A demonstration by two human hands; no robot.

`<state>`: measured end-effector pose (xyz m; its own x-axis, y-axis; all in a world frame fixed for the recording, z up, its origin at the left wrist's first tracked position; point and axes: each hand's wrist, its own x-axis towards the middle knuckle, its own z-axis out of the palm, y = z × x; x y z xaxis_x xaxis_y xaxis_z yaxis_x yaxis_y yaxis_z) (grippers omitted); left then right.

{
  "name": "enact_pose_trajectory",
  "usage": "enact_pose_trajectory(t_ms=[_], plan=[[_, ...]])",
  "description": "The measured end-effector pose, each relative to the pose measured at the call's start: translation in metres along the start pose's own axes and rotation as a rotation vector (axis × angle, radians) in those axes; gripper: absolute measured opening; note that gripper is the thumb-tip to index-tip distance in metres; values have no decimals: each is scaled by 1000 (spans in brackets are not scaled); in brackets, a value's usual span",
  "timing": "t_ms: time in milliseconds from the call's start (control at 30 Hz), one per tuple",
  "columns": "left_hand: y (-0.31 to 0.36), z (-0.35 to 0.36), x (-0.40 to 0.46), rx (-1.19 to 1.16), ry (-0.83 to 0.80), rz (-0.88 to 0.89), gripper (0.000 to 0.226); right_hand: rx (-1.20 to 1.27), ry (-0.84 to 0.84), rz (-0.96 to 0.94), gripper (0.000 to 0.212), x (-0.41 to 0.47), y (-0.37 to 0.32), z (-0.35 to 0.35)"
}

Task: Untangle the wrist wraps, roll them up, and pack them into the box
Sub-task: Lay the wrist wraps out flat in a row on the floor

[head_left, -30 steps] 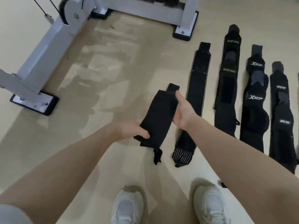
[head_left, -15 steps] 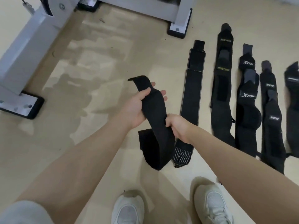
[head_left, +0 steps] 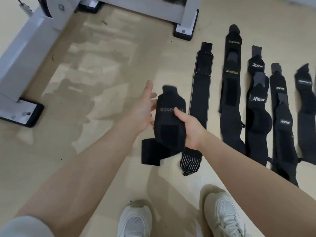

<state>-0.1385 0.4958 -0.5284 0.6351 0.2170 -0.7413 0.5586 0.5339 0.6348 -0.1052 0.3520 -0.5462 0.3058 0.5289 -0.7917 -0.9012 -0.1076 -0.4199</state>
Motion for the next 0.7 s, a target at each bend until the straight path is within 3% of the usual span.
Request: enact_pose_trajectory(t_ms=[100, 267, 500, 600, 700], plan=[[-18, -16, 0, 69, -117, -42, 68, 90, 3, -16, 45, -3, -5, -12], [-38, -13, -14, 72, -361, -81, 56, 11, -79, -102, 54, -5, -11, -16], [-35, -3, -24, 62, -408, -170, 51, -8, -238, -166, 47, -2, -13, -16], [-35, 3, -23, 142, -401, -200, 47, 11, -198, -196, 48, -3, -19, -18], [-35, 18, -28, 399, -467, -270, 37, 81, -80, -248, 50, -18, -30, -24]])
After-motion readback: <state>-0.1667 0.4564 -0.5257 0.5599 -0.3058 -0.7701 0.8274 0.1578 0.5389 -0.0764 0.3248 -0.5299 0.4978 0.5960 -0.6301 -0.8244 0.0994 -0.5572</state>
